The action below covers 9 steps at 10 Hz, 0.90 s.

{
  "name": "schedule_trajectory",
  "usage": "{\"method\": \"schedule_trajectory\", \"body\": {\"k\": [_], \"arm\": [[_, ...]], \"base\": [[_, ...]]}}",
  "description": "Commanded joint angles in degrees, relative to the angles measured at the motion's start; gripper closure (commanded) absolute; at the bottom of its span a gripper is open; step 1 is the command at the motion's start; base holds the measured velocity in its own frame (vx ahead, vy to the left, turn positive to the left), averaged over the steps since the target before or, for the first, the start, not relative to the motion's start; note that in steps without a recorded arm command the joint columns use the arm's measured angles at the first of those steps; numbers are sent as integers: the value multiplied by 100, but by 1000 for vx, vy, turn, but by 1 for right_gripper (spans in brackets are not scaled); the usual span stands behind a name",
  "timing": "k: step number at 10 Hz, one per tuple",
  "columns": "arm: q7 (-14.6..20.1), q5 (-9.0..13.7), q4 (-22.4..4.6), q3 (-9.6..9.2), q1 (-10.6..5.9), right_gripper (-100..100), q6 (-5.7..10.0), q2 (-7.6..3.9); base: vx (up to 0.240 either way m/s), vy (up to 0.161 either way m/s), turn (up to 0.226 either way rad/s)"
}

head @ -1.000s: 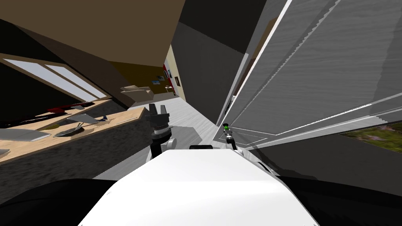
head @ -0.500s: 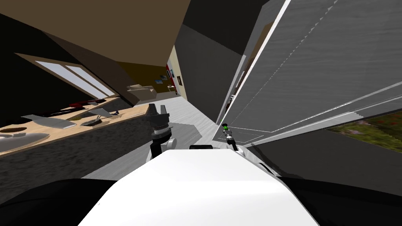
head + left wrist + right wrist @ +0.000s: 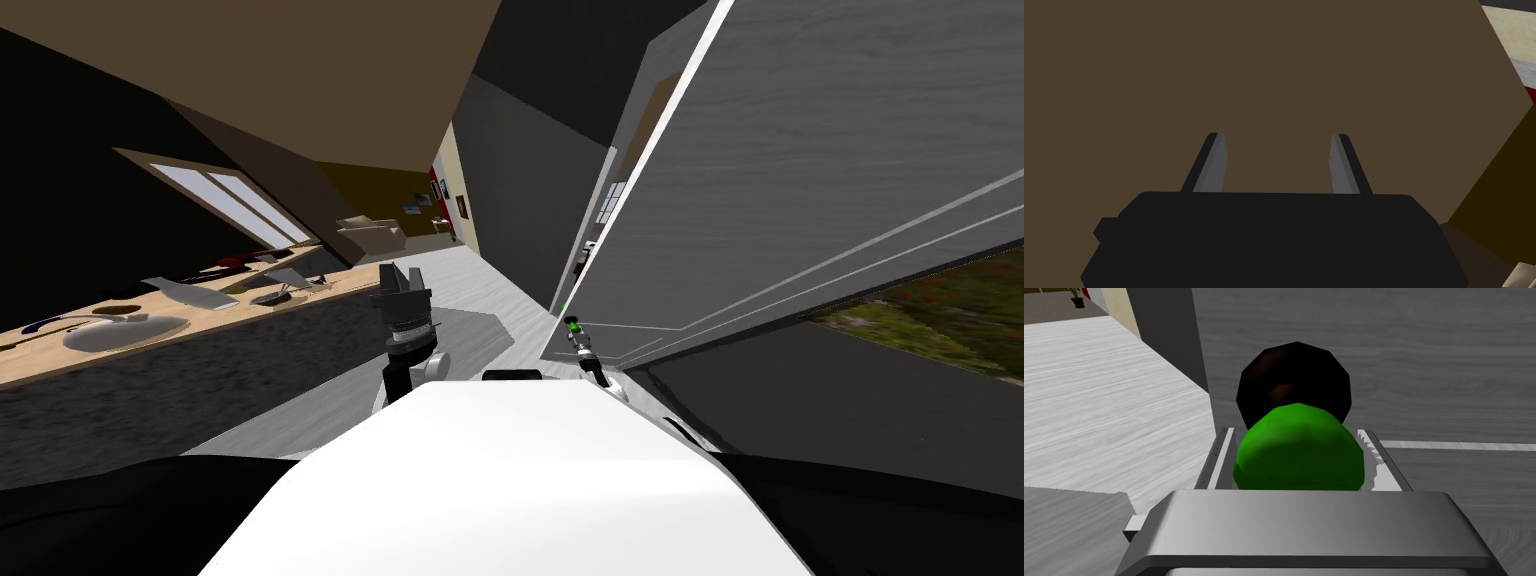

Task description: Pull the door open

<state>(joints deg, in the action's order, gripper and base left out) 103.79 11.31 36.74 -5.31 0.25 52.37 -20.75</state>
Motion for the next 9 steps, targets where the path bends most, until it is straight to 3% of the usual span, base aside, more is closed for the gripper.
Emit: {"method": "schedule_trajectory", "body": {"k": [1,8,9], "arm": [[129,-67,23,-84,74,100,117,-85],[643,-353,9,-439,330,100,617,-439],[588,-335,10,-417,306,100,560,-406]], "base": [[-204,-49,100],[-190,-54,74],[-81,-17,14]]}}
